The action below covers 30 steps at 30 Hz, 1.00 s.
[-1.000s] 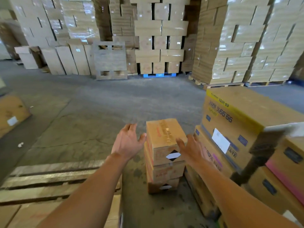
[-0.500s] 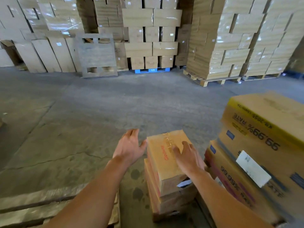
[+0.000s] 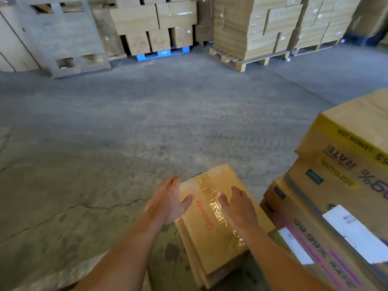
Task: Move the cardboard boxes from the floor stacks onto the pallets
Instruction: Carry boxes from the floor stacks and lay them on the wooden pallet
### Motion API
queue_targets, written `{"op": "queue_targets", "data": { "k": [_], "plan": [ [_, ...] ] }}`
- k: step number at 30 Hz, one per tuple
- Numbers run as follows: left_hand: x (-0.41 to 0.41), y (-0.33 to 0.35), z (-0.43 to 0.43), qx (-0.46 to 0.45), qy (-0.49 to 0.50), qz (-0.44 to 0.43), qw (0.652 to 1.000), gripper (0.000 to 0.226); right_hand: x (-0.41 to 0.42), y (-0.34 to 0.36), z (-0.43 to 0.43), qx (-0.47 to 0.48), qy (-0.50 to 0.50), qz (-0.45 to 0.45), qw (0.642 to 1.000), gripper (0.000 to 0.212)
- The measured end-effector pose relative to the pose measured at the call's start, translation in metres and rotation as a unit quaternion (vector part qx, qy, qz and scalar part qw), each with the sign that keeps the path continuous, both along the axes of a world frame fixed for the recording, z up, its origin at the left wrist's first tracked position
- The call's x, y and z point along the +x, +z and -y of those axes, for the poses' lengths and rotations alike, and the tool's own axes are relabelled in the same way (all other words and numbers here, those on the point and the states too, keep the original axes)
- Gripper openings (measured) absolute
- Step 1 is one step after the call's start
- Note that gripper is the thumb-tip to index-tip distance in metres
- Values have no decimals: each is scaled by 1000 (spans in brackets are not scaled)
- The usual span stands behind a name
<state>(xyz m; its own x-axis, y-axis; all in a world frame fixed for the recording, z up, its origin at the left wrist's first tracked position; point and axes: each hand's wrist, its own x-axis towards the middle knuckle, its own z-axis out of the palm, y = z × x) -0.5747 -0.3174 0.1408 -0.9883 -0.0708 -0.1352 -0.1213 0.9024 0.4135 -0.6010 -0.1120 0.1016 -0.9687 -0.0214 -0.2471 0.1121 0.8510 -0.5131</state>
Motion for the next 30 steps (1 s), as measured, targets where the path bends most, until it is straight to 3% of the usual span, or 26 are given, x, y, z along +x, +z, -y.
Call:
{"op": "queue_targets", "data": {
  "k": [6,12,17,23,30],
  "plan": [
    [-59,-28,33,-20,-59,28,998,70,-43,-34,28,-8,-60,64,996,62],
    [-142,-49,94,-4,-147,25,989,70,-75,-49,75,-5,-194,77,978,58],
    [-197,-62,146,5,-267,33,963,71,-61,-36,135,29,-369,87,925,52],
    [-190,-79,166,40,-382,74,920,70,7,-25,186,26,-500,117,857,54],
    [-163,-124,161,75,-403,65,910,77,80,-65,193,25,-585,125,801,60]
  ]
}}
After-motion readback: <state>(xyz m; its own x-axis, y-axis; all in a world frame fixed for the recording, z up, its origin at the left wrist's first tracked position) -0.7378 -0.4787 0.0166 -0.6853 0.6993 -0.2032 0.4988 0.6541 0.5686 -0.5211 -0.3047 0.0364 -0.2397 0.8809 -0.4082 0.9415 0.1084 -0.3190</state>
